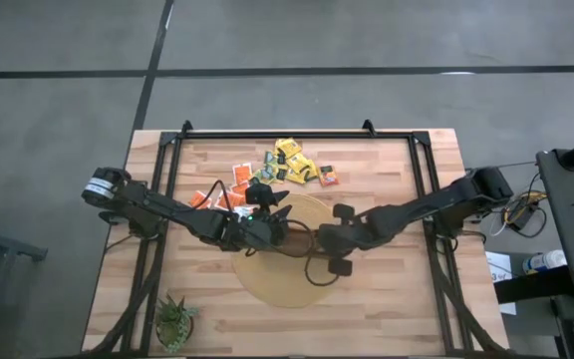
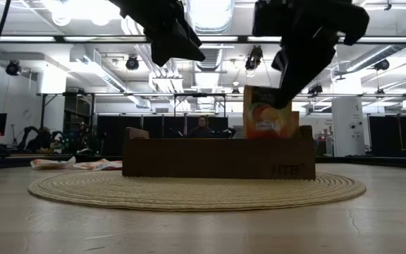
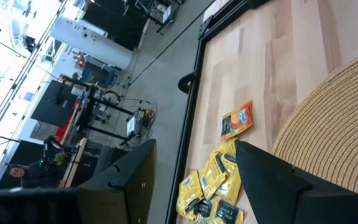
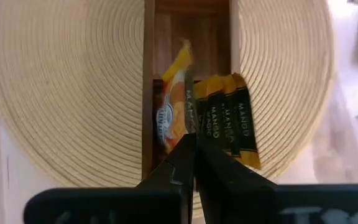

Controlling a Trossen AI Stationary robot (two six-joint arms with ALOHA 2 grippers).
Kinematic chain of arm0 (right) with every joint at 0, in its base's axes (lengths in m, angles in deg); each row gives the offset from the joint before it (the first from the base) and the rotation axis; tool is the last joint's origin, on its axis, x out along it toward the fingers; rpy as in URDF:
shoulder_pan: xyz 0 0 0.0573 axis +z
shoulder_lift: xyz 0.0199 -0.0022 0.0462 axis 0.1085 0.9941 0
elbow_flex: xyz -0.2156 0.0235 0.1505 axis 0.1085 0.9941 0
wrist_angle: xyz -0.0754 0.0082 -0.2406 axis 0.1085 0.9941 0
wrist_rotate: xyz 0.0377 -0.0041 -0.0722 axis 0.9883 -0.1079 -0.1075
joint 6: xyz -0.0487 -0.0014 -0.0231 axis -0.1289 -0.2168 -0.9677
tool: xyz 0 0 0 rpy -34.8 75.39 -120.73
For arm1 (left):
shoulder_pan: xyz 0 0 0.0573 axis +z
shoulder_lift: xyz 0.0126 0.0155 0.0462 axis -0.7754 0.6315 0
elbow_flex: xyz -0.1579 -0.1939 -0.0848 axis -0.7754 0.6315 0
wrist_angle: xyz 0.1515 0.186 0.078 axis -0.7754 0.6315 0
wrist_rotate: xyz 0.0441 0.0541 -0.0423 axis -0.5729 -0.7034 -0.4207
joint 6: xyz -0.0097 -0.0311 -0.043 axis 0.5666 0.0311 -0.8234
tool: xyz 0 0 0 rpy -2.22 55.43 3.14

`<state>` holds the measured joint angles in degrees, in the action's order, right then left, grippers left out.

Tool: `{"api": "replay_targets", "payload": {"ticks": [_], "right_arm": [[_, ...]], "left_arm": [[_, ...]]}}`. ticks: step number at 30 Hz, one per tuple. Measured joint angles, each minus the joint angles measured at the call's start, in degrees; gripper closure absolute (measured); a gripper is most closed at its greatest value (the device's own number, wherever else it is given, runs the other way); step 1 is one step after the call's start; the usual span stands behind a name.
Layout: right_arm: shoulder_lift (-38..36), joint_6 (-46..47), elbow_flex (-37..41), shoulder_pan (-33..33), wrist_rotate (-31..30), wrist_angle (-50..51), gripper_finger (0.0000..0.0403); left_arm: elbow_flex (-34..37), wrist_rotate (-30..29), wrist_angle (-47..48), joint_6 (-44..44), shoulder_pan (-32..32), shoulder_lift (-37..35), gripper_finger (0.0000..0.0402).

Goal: Pick & Place Tea
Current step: Put the orange and green tea bag into the wooden organizer

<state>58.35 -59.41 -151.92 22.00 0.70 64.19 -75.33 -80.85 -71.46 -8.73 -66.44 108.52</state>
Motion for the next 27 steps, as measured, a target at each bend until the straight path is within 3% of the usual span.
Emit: {"api": "replay_targets", "payload": {"ticks": [10, 20, 27], "right_arm": [[5.4, 1.8, -3.5, -0.8, 2.1, 9.0, 0.0394], [3.7, 3.1, -4.6, -0.8, -2.3, 10.4, 0.0394], [4.9, 1.6, -3.8, -0.6, 2.4, 10.4, 0.0394]], "left_arm": [[0.0, 0.0, 0.0, -0.1, 0.0, 0.0, 0.0187], [0.1, 0.0, 0.0, -0.2, 0.0, 0.0, 0.0187], [0.1, 0.0, 0.0, -0.2, 0.0, 0.0, 0.0187]]}}
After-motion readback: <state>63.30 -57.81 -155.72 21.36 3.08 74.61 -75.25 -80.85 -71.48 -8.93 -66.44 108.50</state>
